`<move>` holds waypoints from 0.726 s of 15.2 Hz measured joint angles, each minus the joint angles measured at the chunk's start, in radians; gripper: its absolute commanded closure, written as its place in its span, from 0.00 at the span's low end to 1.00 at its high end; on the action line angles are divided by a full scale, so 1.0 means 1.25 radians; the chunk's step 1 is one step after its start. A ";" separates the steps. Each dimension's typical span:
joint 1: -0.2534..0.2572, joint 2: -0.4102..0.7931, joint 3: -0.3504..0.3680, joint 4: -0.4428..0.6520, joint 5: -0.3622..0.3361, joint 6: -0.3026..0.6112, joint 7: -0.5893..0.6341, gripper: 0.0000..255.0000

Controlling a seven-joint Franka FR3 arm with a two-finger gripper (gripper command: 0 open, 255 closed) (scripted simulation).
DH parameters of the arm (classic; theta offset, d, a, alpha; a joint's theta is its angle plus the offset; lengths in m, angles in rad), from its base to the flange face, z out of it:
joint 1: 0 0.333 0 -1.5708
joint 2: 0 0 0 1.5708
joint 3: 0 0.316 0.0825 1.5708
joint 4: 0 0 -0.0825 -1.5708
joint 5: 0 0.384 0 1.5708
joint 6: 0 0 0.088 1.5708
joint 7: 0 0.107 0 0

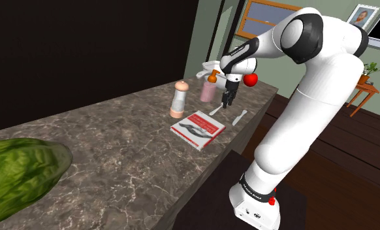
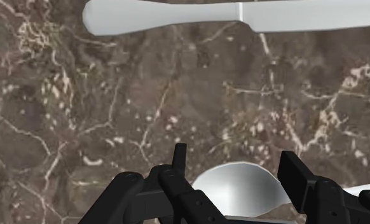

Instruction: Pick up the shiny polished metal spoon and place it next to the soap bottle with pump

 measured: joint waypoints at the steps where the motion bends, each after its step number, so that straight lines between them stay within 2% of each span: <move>1: 0.000 0.000 0.000 0.000 0.000 0.000 0.000 1.00; 3: 0.000 0.001 0.000 0.000 0.000 0.001 0.000 1.00; 4: 0.000 0.001 0.000 0.000 0.000 0.001 0.000 0.00; 11: 0.001 -0.004 0.000 0.008 -0.002 -0.011 0.002 0.00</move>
